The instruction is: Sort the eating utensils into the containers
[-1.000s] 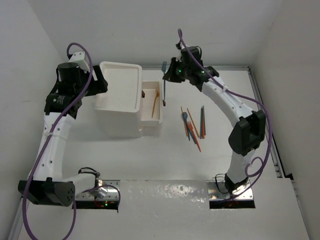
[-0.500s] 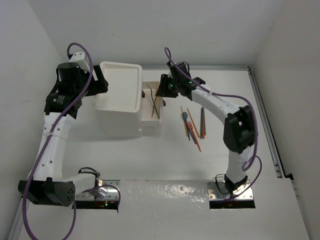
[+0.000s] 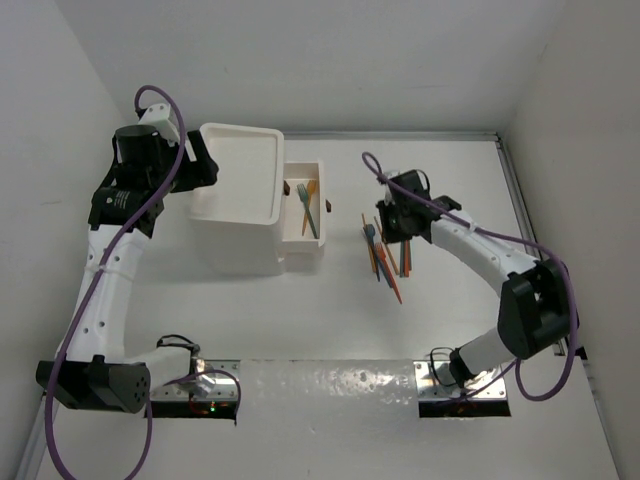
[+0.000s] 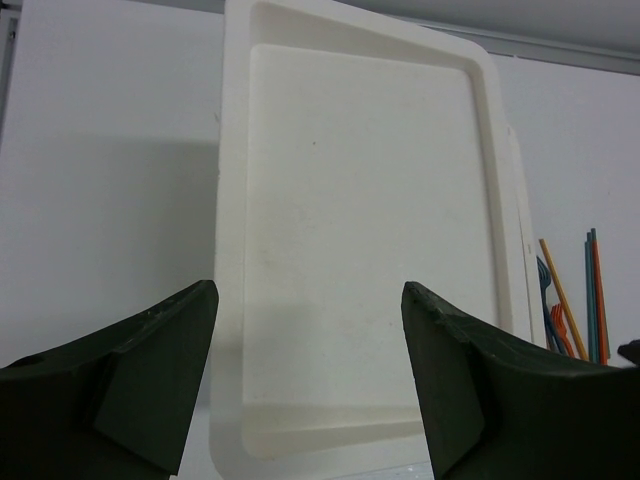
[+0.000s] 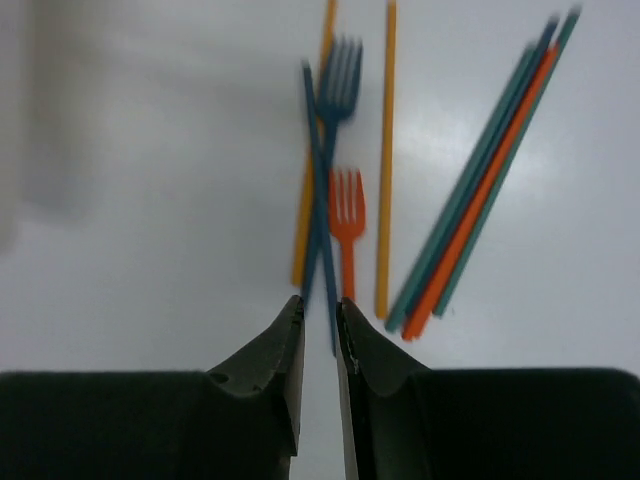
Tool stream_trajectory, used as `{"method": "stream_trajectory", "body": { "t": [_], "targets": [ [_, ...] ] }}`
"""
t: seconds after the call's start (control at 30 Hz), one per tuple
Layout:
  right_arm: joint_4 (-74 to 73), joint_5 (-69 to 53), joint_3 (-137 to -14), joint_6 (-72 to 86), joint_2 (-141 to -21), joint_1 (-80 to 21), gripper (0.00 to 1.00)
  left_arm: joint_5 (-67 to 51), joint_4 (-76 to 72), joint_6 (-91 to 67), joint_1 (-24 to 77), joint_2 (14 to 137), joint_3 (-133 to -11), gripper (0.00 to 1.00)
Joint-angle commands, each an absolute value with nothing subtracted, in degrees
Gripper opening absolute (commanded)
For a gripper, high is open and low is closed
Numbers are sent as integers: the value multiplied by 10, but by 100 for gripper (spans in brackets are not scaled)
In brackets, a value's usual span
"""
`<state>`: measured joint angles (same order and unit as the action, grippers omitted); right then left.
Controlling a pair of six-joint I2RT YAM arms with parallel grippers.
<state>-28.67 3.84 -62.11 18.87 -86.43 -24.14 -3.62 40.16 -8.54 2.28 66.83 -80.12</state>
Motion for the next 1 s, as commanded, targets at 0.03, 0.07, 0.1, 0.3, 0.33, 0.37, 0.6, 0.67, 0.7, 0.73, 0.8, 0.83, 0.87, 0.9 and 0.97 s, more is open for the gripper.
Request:
{"method": "stream_trajectory", "body": {
  "t": [0.03,0.07,0.1,0.3,0.33,0.37,0.6,0.67,0.7,0.73,0.8,0.83,0.87,0.9,0.97],
  "targets": [
    [-297,51,-553,157,-853,-244,20,-47,393,-92,30,652,-805,72],
    [-293,48,-534,159,-853,-244,20,-47,393,-92,30,652,-804,72],
    [-279,47,-525,161,-854,-244,20,-48,393,-92,29,652,-804,72],
    [-244,41,-504,157,-881,-244,19,-52,392,-93,31,652,-801,72],
    [-242,40,-504,156,-887,-244,19,-51,392,-93,31,652,-800,72],
    [-238,40,-506,156,-896,-244,19,-51,392,-93,31,651,-799,72],
    [-216,37,-520,156,-942,-244,19,-50,396,-92,31,651,-798,72],
    [-214,37,-525,156,-950,-244,19,-48,396,-91,31,651,-798,72],
    [-212,37,-526,156,-958,-244,19,-48,396,-91,31,652,-798,72],
    [-209,37,-527,156,-961,-244,19,-48,396,-91,31,652,-799,72],
    [-206,33,-528,156,-966,-244,19,-48,396,-91,31,652,-799,72],
    [-204,33,-528,156,-972,-244,19,-47,396,-91,31,652,-799,72],
    [-203,33,-528,156,-975,-244,19,-47,396,-91,31,652,-798,72],
    [-199,33,-527,156,-978,-244,19,-46,397,-91,31,652,-798,72],
    [-192,33,-523,156,-987,-244,19,-46,396,-91,31,651,-797,72]
  ]
}}
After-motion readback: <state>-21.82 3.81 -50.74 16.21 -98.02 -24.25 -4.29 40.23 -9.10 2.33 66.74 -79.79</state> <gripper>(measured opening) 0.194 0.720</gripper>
